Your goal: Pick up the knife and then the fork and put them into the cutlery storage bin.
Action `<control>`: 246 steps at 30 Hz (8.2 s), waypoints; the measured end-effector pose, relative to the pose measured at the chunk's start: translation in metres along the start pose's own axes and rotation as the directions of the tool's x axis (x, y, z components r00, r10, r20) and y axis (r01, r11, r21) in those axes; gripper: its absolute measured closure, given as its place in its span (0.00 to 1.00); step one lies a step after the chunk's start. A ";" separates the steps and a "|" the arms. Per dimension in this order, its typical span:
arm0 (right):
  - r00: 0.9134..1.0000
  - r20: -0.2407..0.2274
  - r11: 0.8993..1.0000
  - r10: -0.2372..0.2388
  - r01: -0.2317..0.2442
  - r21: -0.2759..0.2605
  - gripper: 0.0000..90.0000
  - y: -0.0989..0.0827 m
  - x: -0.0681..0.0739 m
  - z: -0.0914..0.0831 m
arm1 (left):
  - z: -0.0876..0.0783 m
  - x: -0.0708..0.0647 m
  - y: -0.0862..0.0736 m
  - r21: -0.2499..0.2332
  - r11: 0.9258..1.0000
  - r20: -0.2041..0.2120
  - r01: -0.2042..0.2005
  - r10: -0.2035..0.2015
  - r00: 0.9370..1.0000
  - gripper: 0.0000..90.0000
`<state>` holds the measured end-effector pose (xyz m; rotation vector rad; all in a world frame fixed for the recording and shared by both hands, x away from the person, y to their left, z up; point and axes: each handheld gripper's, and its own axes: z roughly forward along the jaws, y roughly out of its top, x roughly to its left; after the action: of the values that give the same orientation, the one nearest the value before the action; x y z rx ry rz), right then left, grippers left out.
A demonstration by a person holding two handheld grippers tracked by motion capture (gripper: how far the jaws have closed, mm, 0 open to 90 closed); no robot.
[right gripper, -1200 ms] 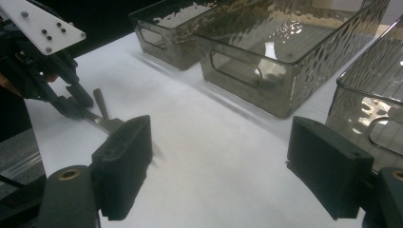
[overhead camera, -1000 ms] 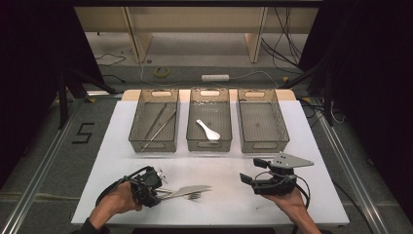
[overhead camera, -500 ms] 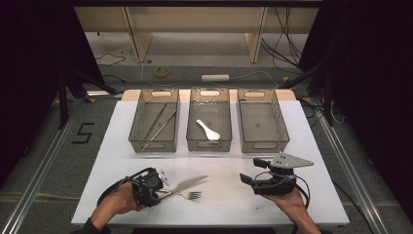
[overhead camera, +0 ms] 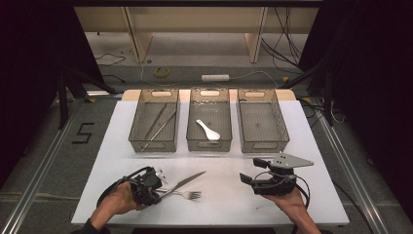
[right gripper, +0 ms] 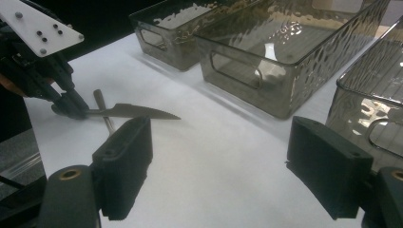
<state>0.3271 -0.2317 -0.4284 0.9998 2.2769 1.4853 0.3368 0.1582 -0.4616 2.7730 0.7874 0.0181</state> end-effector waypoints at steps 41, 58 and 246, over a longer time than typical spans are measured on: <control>0.875 -0.183 0.872 -0.448 0.473 0.127 0.31 0.018 0.086 0.058 | -0.013 -0.020 0.084 -0.061 0.994 0.164 -0.096 0.105 0.981 0.93; 0.742 -0.186 0.712 -0.644 0.671 0.208 0.45 0.010 0.098 0.087 | -0.017 -0.030 0.102 -0.040 0.992 0.213 -0.120 0.126 0.969 0.93; 0.999 0.035 1.000 -0.019 0.019 0.008 0.33 0.075 -0.058 0.030 | -0.044 0.015 0.008 -0.535 0.839 -0.060 0.102 -0.158 0.986 0.18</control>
<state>0.4169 -0.2294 -0.3852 0.9954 2.2634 1.4410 0.3496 0.1700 -0.4177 2.2008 0.8426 0.3090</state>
